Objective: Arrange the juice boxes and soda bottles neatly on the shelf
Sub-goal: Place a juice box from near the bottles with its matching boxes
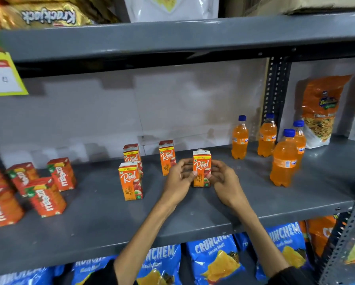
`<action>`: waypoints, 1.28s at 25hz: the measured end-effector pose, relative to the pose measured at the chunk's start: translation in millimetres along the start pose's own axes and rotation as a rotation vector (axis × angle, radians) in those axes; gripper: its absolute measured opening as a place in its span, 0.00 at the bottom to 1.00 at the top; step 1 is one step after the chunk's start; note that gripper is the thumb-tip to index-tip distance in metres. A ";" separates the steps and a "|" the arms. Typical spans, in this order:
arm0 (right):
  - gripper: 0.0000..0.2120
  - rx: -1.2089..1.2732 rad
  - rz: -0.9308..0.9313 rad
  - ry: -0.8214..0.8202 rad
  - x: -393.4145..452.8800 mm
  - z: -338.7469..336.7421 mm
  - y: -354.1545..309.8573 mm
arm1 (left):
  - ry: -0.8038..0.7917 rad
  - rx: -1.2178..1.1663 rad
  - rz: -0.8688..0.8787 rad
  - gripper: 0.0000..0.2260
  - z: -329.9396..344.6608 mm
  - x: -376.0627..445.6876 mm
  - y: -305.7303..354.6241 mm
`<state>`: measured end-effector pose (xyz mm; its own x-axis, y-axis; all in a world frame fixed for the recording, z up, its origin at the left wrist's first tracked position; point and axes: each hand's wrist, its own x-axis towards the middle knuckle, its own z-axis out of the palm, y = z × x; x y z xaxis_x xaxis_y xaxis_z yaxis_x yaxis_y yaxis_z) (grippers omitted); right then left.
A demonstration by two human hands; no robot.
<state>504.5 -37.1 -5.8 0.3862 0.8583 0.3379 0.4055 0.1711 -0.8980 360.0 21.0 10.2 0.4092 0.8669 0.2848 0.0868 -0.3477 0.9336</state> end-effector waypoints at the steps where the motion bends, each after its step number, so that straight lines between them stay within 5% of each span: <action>1: 0.19 0.009 -0.014 -0.035 -1.1 10.7 -3.1 | 0.045 -0.006 -0.004 0.14 -9.7 -8.4 -2.9; 12: 0.20 0.064 -0.010 -0.200 3.0 64.9 -14.7 | 0.258 0.094 -0.051 0.17 -47.4 -34.0 -15.2; 22: 0.28 -0.040 0.028 -0.232 -15.3 61.9 -17.9 | 0.201 0.128 -0.081 0.23 -50.7 -48.3 -12.8; 27: 0.31 -0.278 -0.318 0.062 -53.5 77.1 -37.6 | 0.316 0.312 0.116 0.23 -77.9 -105.5 -15.5; 32: 0.32 -0.347 -0.728 0.188 -85.2 137.4 -87.3 | 0.508 0.702 0.379 0.26 -152.7 -152.2 -22.1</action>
<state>322.3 -58.7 5.1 0.0480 0.4898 0.8705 0.8286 0.4672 -0.3085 157.1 -48.7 -20.5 0.0918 0.6463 0.7576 0.6236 -0.6304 0.4622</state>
